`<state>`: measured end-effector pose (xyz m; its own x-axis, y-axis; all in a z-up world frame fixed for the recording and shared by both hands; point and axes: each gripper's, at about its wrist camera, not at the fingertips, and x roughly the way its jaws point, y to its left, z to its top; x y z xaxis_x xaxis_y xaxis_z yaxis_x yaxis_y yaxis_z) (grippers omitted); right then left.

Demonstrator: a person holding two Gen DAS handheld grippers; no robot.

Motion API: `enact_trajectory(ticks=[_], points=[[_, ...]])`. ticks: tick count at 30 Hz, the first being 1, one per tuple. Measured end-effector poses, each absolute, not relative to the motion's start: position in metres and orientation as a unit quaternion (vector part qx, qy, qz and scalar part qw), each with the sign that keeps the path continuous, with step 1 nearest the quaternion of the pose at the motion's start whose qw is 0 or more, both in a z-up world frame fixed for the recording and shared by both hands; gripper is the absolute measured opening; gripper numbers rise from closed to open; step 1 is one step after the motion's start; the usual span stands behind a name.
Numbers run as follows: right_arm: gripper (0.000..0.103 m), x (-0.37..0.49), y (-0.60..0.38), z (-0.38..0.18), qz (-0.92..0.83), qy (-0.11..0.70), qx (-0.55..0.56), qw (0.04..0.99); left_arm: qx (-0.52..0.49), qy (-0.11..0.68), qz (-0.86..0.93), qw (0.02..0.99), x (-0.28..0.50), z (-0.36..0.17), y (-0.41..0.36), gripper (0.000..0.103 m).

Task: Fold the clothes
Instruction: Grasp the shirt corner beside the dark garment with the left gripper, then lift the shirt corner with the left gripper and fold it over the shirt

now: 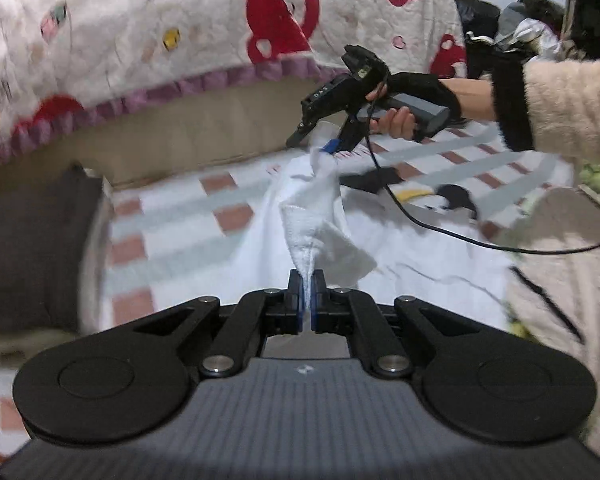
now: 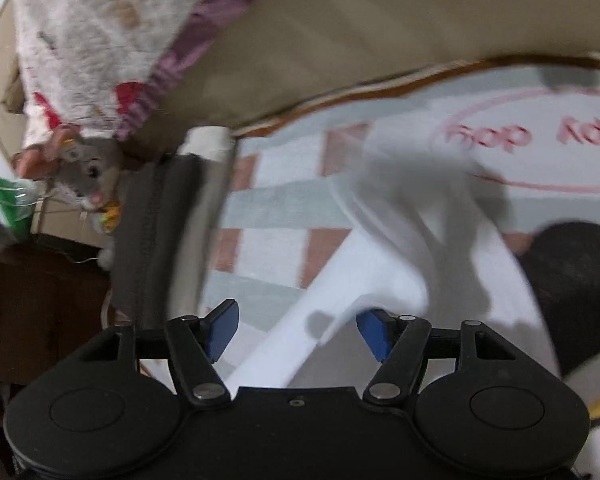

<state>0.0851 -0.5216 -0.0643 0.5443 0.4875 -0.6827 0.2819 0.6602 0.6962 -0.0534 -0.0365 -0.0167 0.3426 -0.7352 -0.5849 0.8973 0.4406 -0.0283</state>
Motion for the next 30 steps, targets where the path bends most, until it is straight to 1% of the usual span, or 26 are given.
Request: enact_trajectory(ticks=[2,4,7,9,14,18,24,26,27,28,29,30], points=[[0.070,0.077,-0.523,-0.073,0.048,0.485,0.394,0.779,0.146,0.277,-0.507,0.803,-0.052,-0.024,-0.036,0.003],[0.070,0.070,-0.521,-0.076,0.033,0.494,0.357,0.792,0.141,0.285,-0.507,0.801,-0.051,-0.031,-0.036,0.003],[0.070,0.051,-0.527,-0.073,0.013,0.488,0.318,0.813,0.134,0.298,-0.507,0.798,-0.049,-0.042,-0.035,0.003],[0.070,0.031,-0.539,-0.072,0.011,0.470,0.318,0.823,0.129,0.307,-0.507,0.795,-0.048,-0.049,-0.035,0.003],[0.070,-0.008,-0.579,-0.093,-0.026,0.460,0.355,0.814,0.123,0.326,-0.503,0.791,-0.047,-0.067,-0.036,0.003],[0.070,-0.026,-0.598,-0.122,-0.043,0.460,0.403,0.790,0.176,0.328,-0.476,0.797,-0.054,-0.077,-0.050,0.003],[0.070,-0.035,-0.605,-0.160,-0.043,0.445,0.473,0.759,0.204,0.359,-0.471,0.780,-0.054,-0.091,-0.074,0.005],[0.071,-0.036,-0.605,-0.165,-0.038,0.423,0.498,0.756,0.228,0.365,-0.462,0.775,-0.054,-0.098,-0.083,0.019],[0.070,-0.035,-0.606,-0.166,-0.034,0.416,0.508,0.753,0.239,0.367,-0.457,0.774,-0.054,-0.101,-0.088,0.041],[0.064,-0.034,-0.607,-0.169,-0.030,0.411,0.518,0.749,0.249,0.369,-0.451,0.774,-0.055,-0.105,-0.093,0.053],[0.057,-0.032,-0.606,-0.171,-0.026,0.410,0.519,0.749,0.247,0.368,-0.454,0.773,-0.054,-0.108,-0.097,0.055],[0.040,-0.029,-0.605,-0.172,-0.022,0.410,0.519,0.749,0.245,0.367,-0.456,0.773,-0.053,-0.111,-0.100,0.057]])
